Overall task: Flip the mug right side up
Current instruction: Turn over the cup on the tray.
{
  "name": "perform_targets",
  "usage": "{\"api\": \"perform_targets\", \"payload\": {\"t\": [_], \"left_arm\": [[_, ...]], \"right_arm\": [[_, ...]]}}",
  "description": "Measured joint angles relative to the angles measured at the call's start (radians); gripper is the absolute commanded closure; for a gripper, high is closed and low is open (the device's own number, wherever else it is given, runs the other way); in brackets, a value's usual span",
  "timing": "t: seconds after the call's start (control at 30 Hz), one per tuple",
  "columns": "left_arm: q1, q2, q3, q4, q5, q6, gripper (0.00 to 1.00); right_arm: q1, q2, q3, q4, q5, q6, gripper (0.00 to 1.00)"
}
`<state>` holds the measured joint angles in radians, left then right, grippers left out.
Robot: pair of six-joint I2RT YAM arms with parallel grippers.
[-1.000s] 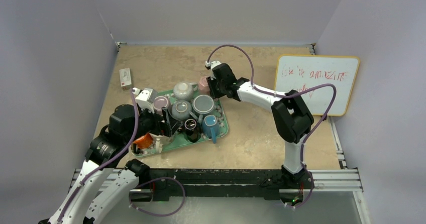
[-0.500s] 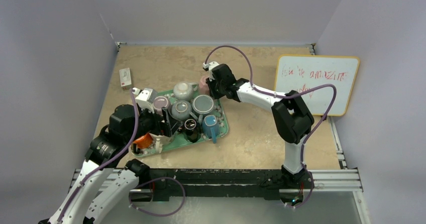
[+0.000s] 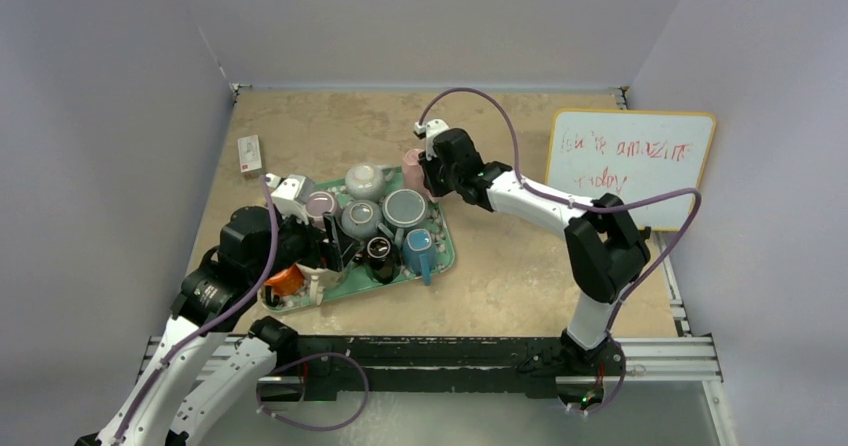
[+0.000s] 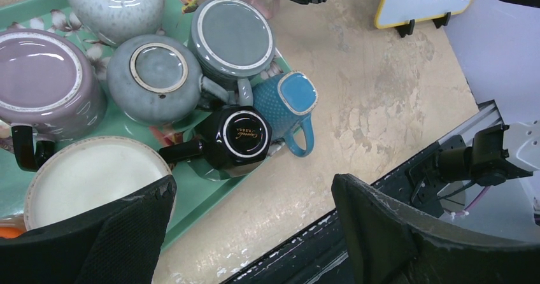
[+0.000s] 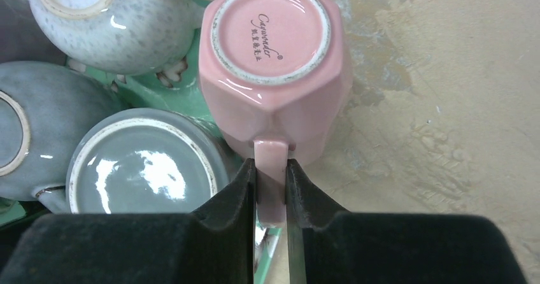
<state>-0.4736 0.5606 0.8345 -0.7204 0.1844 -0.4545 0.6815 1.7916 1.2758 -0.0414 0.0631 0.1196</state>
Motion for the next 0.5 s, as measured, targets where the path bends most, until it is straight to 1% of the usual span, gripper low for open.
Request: {"api": "perform_targets", "payload": {"t": [0.5], "left_arm": [[0.0,0.024,0.0,-0.001,-0.025,-0.008,0.1]], "right_arm": [[-0.002,-0.145,-0.082,0.039,0.024,0.085,1.0]]}}
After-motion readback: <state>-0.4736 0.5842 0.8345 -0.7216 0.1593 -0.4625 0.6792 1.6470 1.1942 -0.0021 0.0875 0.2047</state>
